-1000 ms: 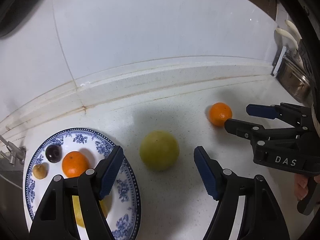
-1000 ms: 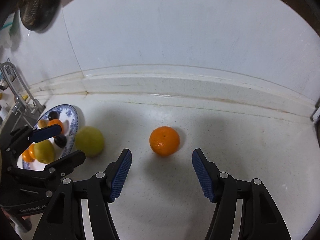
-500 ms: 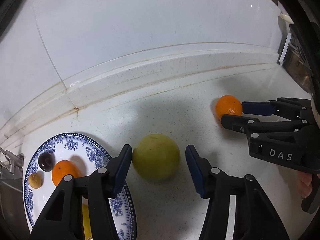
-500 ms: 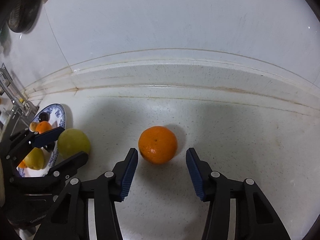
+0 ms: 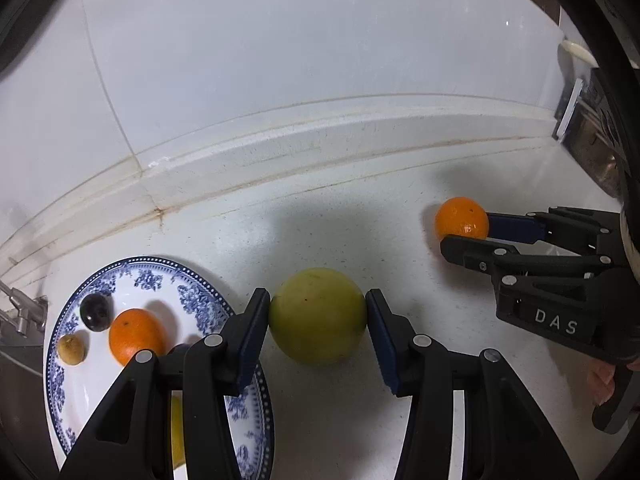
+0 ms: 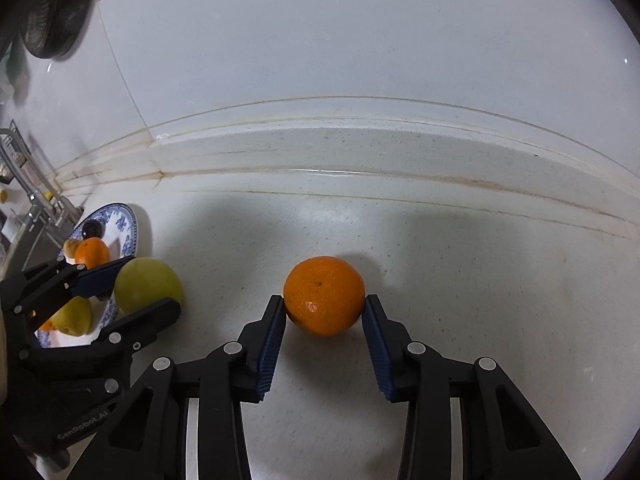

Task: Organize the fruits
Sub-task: 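Grasp a green pomelo with the left tool while the right tool grasps an orange, then carry both fruits onto the plate and open both tools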

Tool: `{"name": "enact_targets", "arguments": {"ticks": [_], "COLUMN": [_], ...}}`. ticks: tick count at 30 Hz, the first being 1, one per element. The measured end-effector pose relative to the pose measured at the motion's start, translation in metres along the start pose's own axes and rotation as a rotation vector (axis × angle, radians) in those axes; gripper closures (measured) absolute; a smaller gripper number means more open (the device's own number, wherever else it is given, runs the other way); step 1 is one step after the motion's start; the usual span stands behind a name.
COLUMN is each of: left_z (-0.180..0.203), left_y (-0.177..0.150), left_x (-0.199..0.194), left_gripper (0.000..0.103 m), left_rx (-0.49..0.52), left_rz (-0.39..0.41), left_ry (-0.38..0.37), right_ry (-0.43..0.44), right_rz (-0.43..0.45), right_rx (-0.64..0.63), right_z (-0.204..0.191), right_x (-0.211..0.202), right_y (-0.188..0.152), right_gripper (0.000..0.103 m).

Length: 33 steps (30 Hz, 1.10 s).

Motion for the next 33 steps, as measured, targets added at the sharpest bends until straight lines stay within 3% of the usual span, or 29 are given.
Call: {"name": "enact_targets", "arguments": {"ticks": [16,26,33], "left_z": [-0.009,-0.03,-0.051], "left_y": [0.004,-0.004,-0.01], "left_x": [-0.071,-0.12,-0.143], "left_gripper": [0.055,0.055,0.055], "left_rx": [-0.038,-0.098,-0.125], "left_rz": [0.119,0.175,0.212], "left_ry": [-0.033,-0.04,-0.033], "right_ry": [0.002,-0.024,0.007], "right_rz": [0.132,0.219,0.245], "right_rx": [-0.03,-0.08,-0.102], "right_z": [-0.038,-0.077,-0.105], "right_x": [-0.07,-0.115,-0.13], "right_y": [0.005,0.015,0.017], "right_gripper": [0.063,0.063,0.063]}}
Point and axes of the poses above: each gripper's, at about its wrist camera, not at the fingertips, and x roughly the way its jaws point, z to its right, y to its top, the point moved 10 cm from there along x, roughly the way its jaws point, and after that the axes turned 14 degrees about -x, right-handed, at the moved point
